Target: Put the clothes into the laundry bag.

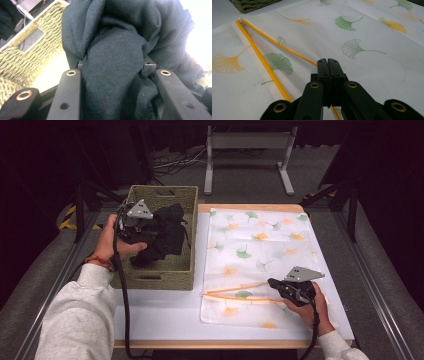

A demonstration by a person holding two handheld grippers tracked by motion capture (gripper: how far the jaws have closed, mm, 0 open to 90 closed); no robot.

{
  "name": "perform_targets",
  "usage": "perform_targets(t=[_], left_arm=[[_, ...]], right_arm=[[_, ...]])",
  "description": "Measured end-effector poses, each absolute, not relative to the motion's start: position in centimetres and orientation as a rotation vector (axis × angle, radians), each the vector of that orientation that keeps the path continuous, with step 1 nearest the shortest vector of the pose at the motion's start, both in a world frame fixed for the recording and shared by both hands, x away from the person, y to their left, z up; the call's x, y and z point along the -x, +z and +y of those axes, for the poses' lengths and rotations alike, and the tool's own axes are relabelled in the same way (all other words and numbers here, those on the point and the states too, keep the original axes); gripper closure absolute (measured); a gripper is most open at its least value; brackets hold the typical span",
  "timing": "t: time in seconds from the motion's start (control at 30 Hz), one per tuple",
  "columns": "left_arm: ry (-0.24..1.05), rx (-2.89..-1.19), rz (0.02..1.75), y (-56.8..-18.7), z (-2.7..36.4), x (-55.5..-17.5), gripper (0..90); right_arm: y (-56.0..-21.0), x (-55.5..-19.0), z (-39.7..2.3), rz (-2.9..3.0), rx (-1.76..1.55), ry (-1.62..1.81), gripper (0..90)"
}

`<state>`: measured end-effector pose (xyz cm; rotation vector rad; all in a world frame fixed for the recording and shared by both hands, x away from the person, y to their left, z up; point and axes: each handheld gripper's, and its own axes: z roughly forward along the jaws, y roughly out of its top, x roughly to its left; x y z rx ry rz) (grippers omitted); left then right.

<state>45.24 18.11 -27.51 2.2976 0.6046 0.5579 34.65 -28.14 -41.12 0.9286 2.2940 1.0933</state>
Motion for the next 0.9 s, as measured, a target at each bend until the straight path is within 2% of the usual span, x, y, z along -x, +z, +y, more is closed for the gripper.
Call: perform_targets(t=[0.3,0.9], left_arm=[[0.508,-2.265,0.543,-26.4,15.9,-44.1,59.7],[0.368,-2.252,0.37,-25.7,8.8,-40.8,59.8]], right_arm=[[-41.1,-34.7,-28.2,2.297,-0.928,1.095,89.7],[-41.1,-34.6,-28.1,2.298,-0.926,1.09,89.7]])
